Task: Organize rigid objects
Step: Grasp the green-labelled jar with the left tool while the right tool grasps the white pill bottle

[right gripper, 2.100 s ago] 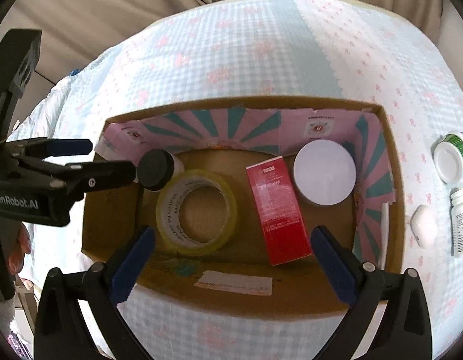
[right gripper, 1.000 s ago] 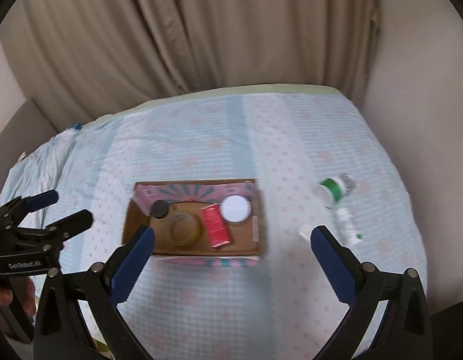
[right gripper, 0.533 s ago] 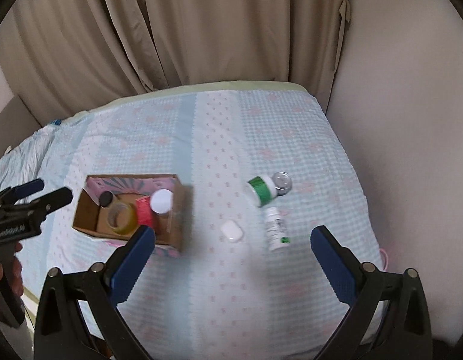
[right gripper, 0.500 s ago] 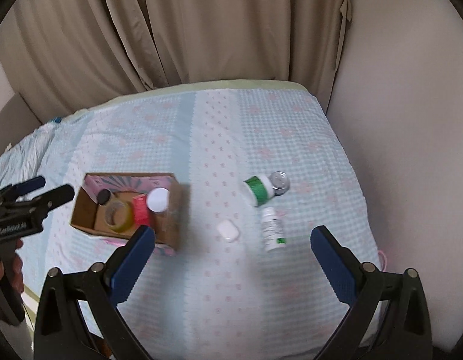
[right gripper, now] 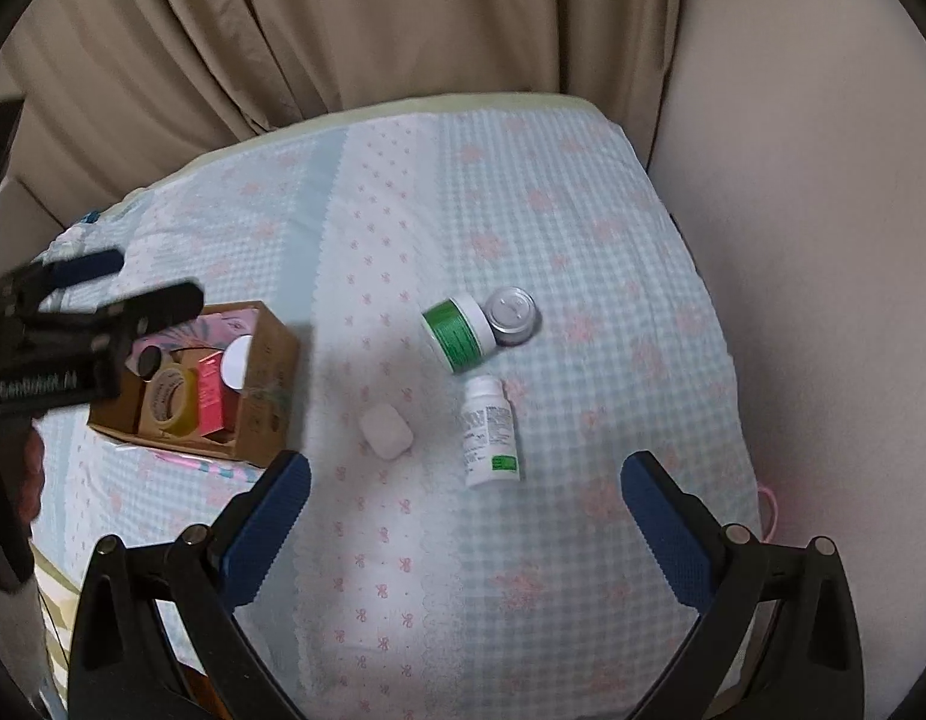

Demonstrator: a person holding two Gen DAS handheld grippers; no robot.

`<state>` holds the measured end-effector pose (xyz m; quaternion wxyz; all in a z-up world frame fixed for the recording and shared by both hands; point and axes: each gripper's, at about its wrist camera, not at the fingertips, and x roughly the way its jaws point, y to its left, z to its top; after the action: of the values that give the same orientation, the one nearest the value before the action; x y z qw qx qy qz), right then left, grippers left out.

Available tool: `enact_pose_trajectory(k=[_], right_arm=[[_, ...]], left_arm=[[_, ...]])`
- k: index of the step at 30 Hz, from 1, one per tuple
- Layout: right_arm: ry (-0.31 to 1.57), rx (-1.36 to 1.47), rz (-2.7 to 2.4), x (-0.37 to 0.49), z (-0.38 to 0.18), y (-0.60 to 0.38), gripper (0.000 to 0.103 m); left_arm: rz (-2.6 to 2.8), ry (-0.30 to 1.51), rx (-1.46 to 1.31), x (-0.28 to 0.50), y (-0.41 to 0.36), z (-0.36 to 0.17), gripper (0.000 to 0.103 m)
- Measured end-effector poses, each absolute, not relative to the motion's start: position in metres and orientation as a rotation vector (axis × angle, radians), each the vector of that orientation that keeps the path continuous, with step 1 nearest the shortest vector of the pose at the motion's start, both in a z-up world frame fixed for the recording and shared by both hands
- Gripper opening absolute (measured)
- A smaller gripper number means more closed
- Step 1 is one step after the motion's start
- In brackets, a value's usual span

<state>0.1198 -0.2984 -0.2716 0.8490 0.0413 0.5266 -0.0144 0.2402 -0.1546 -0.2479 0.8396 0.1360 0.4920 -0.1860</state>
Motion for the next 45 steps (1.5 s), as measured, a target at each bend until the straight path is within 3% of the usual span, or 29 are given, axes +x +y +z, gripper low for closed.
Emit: enact_pose_trajectory(k=[9,18,26,28,30,34,38,45], right_arm=[[1.198,0.141,-0.059,0.142,-0.329,-0.316,0.103],[1.283,0.178,-0.099,0.166,-0.402,-0.329,0.103],[1.372,0.188,-0.083,0.192,-0.466,-0.322,0.078],[1.386,0.189,-0.079,0.196,-0.478,-0.319,0.073],[1.387,0.194,-0.082,0.198,-0.485,-0.316,0.073],[1.389,0.171,-0.096,0.204,-0.493,-0.313,0.073],[1.403,0.17,-0.099,0.212,-0.498,-0.314,0.049],[1.403,0.182,-0.087,0.212,-0.499,-0.314,0.049]], left_arm=[[-0.583,1.124,0.412,0.3,-0.224,-0.303,0.103],[-0.696,1.276,0.592,0.334,-0.293,-0.399,0.103],[-0.788,1.382,0.691,0.347,-0.318,-0.46,0.102],[-0.799,1.404,0.699,0.348,-0.321,-0.47,0.095],[-0.806,1.432,0.711,0.351,-0.323,-0.481,0.081],[-0.83,1.474,0.713,0.351,-0.326,-0.494,0.071],[-0.836,1.497,0.715,0.351,-0.326,-0.498,0.07],[-0.835,1.489,0.708,0.352,-0.325,-0.495,0.069]])
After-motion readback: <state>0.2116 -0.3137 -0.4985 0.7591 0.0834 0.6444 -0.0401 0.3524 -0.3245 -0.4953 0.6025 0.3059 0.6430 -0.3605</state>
